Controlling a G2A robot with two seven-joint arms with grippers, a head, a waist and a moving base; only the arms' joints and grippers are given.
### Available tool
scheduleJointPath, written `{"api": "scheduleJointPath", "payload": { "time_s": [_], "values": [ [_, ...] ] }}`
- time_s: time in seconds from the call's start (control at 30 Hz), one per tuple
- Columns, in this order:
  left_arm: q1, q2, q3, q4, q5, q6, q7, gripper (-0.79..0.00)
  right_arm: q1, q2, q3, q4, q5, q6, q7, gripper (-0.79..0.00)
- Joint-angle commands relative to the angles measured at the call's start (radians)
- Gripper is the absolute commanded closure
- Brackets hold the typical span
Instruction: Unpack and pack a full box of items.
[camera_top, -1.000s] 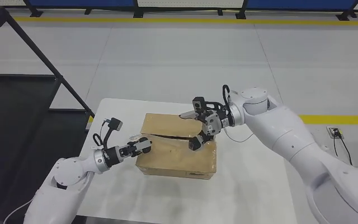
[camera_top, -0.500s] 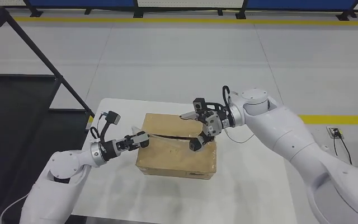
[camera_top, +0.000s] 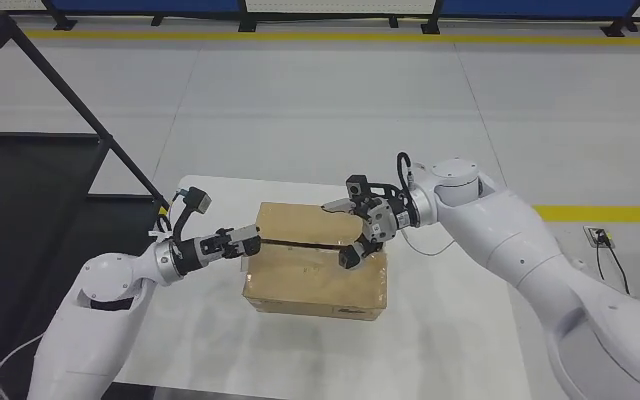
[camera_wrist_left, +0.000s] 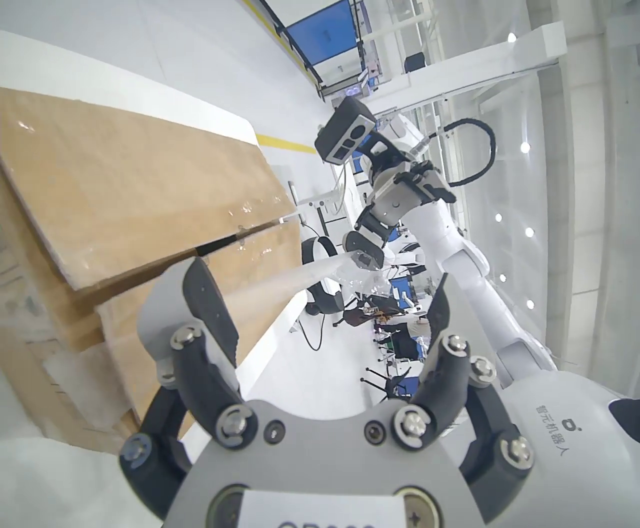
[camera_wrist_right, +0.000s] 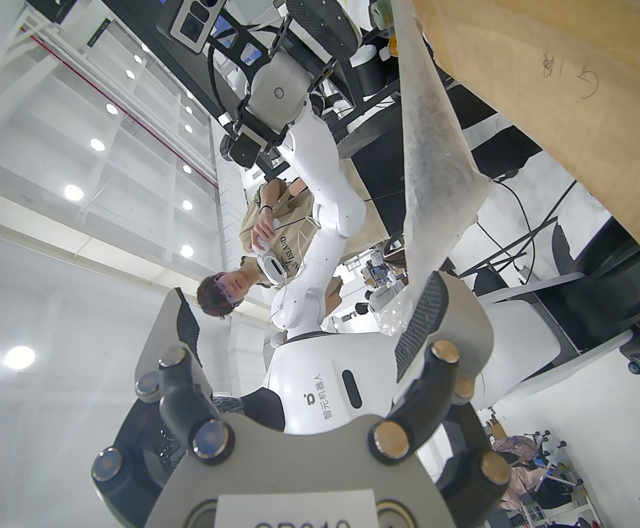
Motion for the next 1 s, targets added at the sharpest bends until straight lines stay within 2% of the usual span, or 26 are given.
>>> {"api": "scheduleJointPath", "payload": {
  "time_s": [0.0,0.13,0.23,0.37,0.57,0.73,0.97],
  "values": [
    [0.006,0.001,0.004,-0.011,-0.053,-0.004,-0.077,-0.785,0.000,-0.002,0.000,0.003,0.002,0.000,0.000,-0.785],
    [0.031,0.003,0.009,-0.030,-0.087,-0.002,-0.146,-0.785,0.002,-0.006,0.000,0.009,0.004,0.000,0.000,-0.785],
    [0.054,0.003,0.017,-0.041,-0.102,0.006,-0.157,-0.785,0.002,-0.009,0.000,0.011,0.003,0.000,0.000,-0.785],
    [0.070,0.001,0.041,-0.031,-0.057,0.008,-0.129,-0.785,0.003,-0.014,0.000,0.014,0.001,0.000,0.000,-0.785],
    [0.055,-0.003,0.063,0.003,0.020,0.000,-0.061,-0.785,0.004,-0.018,0.000,0.017,-0.002,0.000,0.000,-0.785],
    [0.045,-0.004,0.048,0.010,-0.013,-0.019,-0.033,-0.785,0.001,-0.019,0.000,0.018,-0.003,0.000,0.000,-0.785],
    [0.037,0.000,0.018,-0.004,-0.054,-0.006,-0.052,-0.785,-0.004,-0.016,0.000,0.019,0.000,0.000,0.000,-0.785]
  ]
}}
